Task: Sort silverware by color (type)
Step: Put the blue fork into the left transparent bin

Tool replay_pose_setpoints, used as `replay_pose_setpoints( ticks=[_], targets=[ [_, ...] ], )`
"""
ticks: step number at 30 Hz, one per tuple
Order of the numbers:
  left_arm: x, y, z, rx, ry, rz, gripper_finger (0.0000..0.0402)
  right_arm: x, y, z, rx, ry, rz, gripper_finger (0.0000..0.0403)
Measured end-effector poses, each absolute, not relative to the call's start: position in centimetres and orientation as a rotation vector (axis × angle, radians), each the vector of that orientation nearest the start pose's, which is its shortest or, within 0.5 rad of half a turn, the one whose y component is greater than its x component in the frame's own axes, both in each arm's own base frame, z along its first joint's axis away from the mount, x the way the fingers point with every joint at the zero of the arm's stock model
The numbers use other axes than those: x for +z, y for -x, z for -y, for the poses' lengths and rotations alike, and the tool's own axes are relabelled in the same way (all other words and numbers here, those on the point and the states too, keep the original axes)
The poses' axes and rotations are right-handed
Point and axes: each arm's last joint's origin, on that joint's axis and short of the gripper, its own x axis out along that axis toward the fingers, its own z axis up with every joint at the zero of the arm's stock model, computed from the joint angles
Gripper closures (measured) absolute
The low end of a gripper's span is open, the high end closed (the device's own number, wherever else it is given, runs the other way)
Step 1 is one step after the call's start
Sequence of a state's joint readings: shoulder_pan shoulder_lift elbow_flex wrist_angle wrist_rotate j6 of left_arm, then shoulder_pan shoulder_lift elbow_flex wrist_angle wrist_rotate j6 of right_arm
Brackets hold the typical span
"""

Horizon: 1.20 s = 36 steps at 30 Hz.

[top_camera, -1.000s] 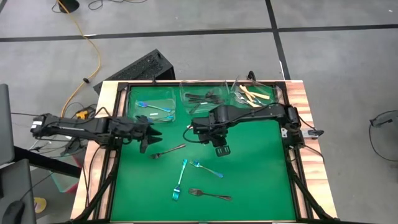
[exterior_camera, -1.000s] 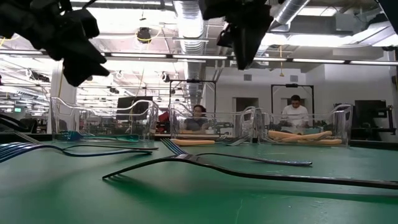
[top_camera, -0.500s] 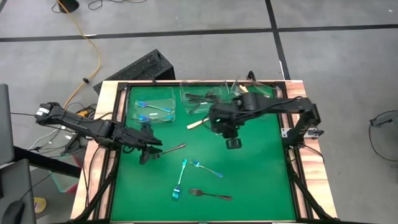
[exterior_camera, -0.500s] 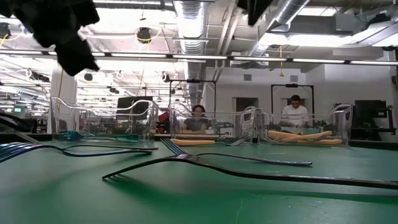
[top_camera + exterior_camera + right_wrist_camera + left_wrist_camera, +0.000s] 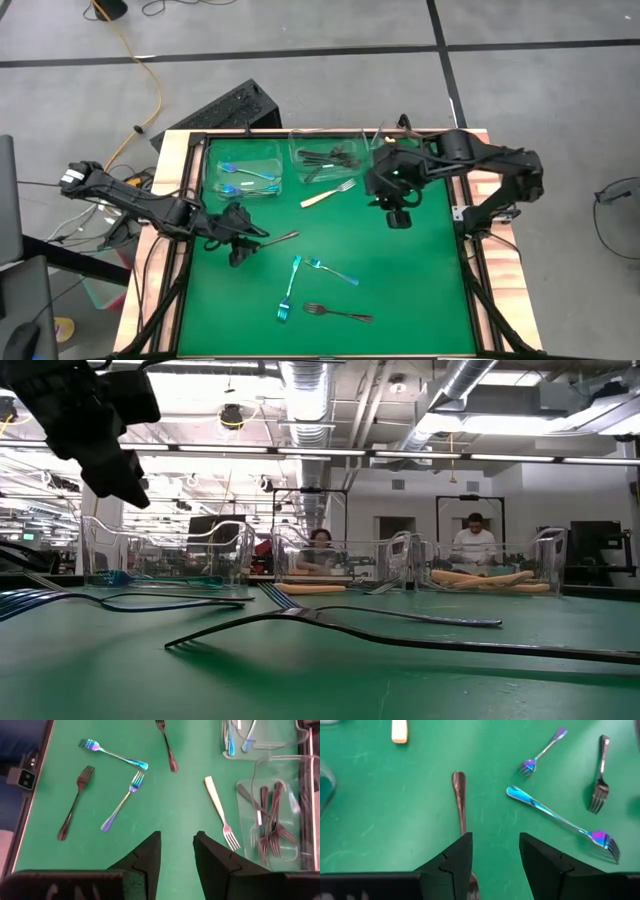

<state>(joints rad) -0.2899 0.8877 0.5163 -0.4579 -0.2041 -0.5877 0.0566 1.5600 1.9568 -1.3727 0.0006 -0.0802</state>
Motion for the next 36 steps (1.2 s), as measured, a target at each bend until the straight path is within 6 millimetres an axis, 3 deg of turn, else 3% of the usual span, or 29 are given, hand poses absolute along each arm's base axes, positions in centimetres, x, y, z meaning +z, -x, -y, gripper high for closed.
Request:
replay_pose_setpoints(
  ticks=[10,15,20,27,36],
  targets=[
    [19.6,-16.5,4.6,0.188,0.292,-0.847,0.0256,43.8,-27.0,-2.1,0.128,0.142,-0.980,0.0266],
    [19.3,-16.6,4.7,0.199,0.295,-0.865,0.0256,44.9,-24.8,-1.6,0.113,0.135,-0.968,0.0266],
    [19.4,-16.7,4.7,0.203,0.291,-0.850,0.0256,45.3,-22.7,-0.5,0.076,0.135,-0.796,0.0266],
    [19.3,-16.7,4.7,0.208,0.296,-0.857,0.0256,40.0,-20.7,0.6,-0.002,0.059,-0.699,0.0266],
    [19.4,-16.7,4.5,0.260,0.264,-0.826,0.0256,34.0,-20.2,0.8,-0.049,-0.041,-0.727,0.0266]
  ],
)
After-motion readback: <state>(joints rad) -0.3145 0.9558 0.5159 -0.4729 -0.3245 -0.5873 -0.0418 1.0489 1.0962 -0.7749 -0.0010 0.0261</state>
